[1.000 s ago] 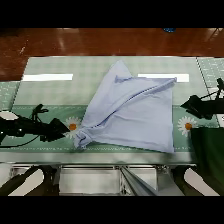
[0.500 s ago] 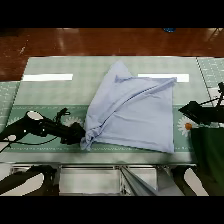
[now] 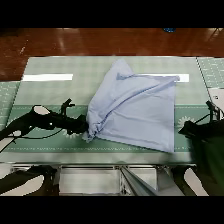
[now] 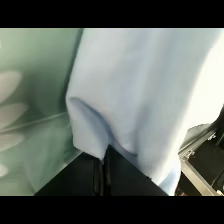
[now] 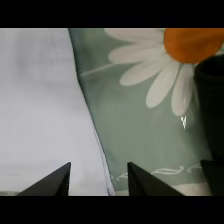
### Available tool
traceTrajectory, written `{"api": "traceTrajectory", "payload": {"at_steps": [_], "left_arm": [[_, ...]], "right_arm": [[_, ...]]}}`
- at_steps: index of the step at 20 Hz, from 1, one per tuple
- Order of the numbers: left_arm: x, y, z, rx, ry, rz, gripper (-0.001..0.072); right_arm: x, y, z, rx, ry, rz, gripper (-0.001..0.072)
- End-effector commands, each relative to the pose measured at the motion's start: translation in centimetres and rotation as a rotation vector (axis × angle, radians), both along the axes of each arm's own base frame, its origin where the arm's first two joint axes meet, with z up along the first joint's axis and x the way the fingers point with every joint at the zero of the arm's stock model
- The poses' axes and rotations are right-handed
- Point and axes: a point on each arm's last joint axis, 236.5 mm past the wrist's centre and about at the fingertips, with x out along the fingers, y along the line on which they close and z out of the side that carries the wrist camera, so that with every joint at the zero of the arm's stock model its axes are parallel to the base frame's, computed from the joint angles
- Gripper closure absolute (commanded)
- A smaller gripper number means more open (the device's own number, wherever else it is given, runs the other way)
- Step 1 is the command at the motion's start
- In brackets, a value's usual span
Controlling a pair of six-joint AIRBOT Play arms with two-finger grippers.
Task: Fold the shirts.
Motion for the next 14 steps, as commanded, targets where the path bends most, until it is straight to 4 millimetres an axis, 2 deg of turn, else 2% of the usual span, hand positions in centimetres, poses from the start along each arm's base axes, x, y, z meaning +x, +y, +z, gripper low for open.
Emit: {"api": "traceTrajectory", "payload": {"at_steps": [1,4,7,10,12,13,14], "left_arm": [[0.7,-0.2,0.4,-0.002,-0.027,-0.003,0.0681],[0.6,-0.2,0.4,-0.004,-0.027,-0.007,0.0681],[0.6,-0.2,0.4,-0.004,-0.027,-0.007,0.0681],[0.7,-0.2,0.4,-0.003,-0.027,-0.007,0.0681],[0.7,-0.2,0.4,-0.004,-0.027,-0.006,0.0681],[0.7,-0.2,0.4,-0.004,-0.027,-0.007,0.0681],[0.7,-0.2,0.4,-0.004,-0.027,-0.006,0.0681]], "right_arm": [[-3.6,2.2,-2.2,0.087,0.134,0.010,0.0290],[-3.5,3.8,-3.1,0.169,0.154,0.004,0.0290],[-3.6,4.0,-4.1,0.196,0.196,-0.005,0.0290],[-2.8,4.5,-5.0,0.236,0.192,-0.014,0.0290],[-1.6,5.5,-5.3,0.293,0.155,-0.018,0.0295],[-0.4,6.3,-5.0,0.336,0.108,-0.027,0.0317],[0.9,7.0,-4.5,0.374,0.056,-0.035,0.0418]]}}
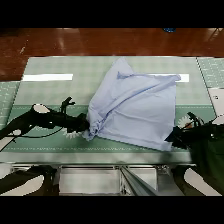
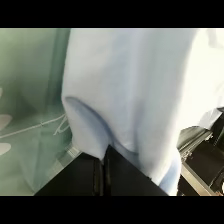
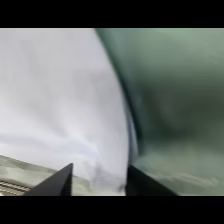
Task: Fold the shirts.
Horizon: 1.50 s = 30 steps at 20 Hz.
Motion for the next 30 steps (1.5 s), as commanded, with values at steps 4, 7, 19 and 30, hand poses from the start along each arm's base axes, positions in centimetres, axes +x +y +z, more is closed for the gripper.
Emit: {"api": "traceTrajectory", "payload": {"at_steps": [4,7,19,30], "left_arm": [[1.4,-0.3,1.2,-0.009,-0.072,-0.031,0.0681],[5.9,-0.7,6.2,-0.041,-0.245,-0.055,0.0681],[13.1,8.8,49.5,0.356,-1.258,0.016,0.0682],[-7.6,11.8,60.8,0.535,-1.659,0.202,0.0682]], "right_arm": [[7.6,3.9,4.3,0.242,-0.326,-0.057,0.0692],[12.3,2.0,10.4,0.188,-0.513,-0.006,0.0693],[15.4,4.3,58.6,-0.280,-1.666,0.198,0.0693],[-1.8,2.0,61.2,-0.703,-1.700,0.121,0.0693]]}}
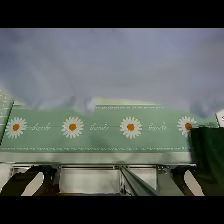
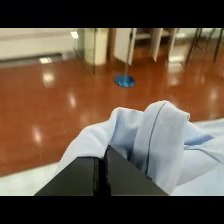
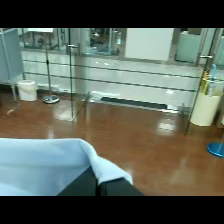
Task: Fold the shirts.
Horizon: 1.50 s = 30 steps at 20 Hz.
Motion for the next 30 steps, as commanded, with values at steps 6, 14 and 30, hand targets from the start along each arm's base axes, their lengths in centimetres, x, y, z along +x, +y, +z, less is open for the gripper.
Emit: {"api": "traceTrajectory", "payload": {"at_steps": [6,14,30], "left_arm": [[-4.3,-0.1,-7.5,-0.006,0.259,0.013,0.0681],[8.1,1.3,-28.8,-0.105,0.821,0.036,0.0681],[30.1,-0.1,-48.1,-0.323,0.994,0.052,0.0229]], "right_arm": [[-3.0,0.2,-8.3,-0.007,0.315,-0.006,0.0692],[8.2,-0.7,-26.9,0.184,0.805,0.083,0.0693],[35.0,-1.1,-46.7,0.910,1.045,0.169,0.0297]]}}
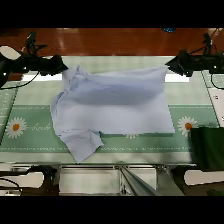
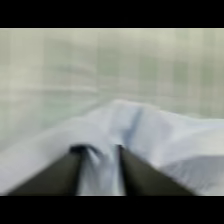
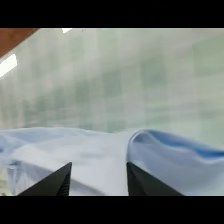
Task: Fold the shirts.
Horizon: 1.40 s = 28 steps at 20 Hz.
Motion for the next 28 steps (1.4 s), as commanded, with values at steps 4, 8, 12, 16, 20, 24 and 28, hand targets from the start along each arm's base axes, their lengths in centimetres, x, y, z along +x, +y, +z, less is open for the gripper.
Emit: {"api": "traceTrajectory", "payload": {"at_steps": [4,8,12,16,20,24,28], "left_arm": [[-3.4,6.3,-1.2,0.090,0.186,-0.046,0.0202],[-12.9,12.7,-3.0,0.052,0.426,0.018,0.0201],[-23.7,14.1,-9.4,-0.078,0.551,0.267,0.0203],[-28.3,11.1,-11.7,-0.292,0.568,0.347,0.0203],[-29.5,9.6,-13.6,-0.330,0.644,0.371,0.0203],[-29.0,7.3,-14.9,-0.305,0.672,0.290,0.0203],[-26.8,4.9,-15.8,-0.318,0.654,0.274,0.0204]], "right_arm": [[1.0,-3.7,1.0,0.155,0.027,-0.063,0.0301],[-10.2,-11.1,-4.1,-0.240,0.323,0.060,0.0298],[-16.9,-13.4,-7.2,-0.234,0.345,-0.114,0.0298],[-19.4,-8.8,-7.6,-0.070,0.233,-0.144,0.0299],[-21.8,-6.2,-9.0,-0.019,0.257,-0.123,0.0300],[-22.8,-5.3,-10.1,0.010,0.291,-0.121,0.0300],[-23.2,-5.3,-10.2,0.010,0.307,-0.117,0.0300]]}}
